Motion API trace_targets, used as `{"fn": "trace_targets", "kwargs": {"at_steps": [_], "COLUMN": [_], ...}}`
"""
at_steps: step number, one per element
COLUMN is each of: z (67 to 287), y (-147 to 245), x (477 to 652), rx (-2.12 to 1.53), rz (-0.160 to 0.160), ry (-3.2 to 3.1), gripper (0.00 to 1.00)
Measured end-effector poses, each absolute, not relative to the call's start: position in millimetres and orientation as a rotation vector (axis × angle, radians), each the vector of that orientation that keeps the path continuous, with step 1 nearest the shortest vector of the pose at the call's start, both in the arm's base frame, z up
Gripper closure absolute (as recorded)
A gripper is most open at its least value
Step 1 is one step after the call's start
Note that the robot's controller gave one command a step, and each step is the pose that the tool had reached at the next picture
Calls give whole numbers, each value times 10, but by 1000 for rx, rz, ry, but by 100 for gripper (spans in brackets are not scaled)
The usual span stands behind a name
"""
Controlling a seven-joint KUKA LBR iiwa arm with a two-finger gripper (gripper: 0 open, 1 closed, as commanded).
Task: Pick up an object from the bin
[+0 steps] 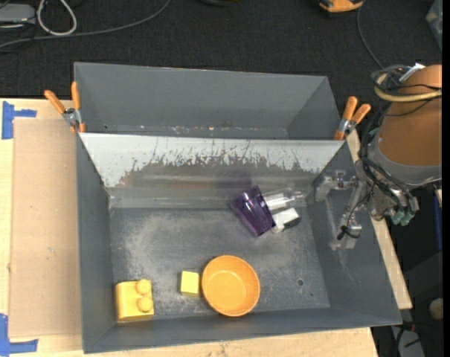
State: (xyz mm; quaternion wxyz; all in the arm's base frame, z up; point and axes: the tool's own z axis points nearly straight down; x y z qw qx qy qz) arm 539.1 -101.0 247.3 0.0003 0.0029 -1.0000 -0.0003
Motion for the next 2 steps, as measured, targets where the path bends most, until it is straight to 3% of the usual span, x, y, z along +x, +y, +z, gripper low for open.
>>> {"fn": "trace_targets", "kwargs": {"at_steps": [1,2], "z": [2473,2105], "y": [-1011,-881], "x": [5391,5401], "rx": [9,-306], "rz": [-1,1], "ry": [-3141,-3134], "gripper": [0,0]}}
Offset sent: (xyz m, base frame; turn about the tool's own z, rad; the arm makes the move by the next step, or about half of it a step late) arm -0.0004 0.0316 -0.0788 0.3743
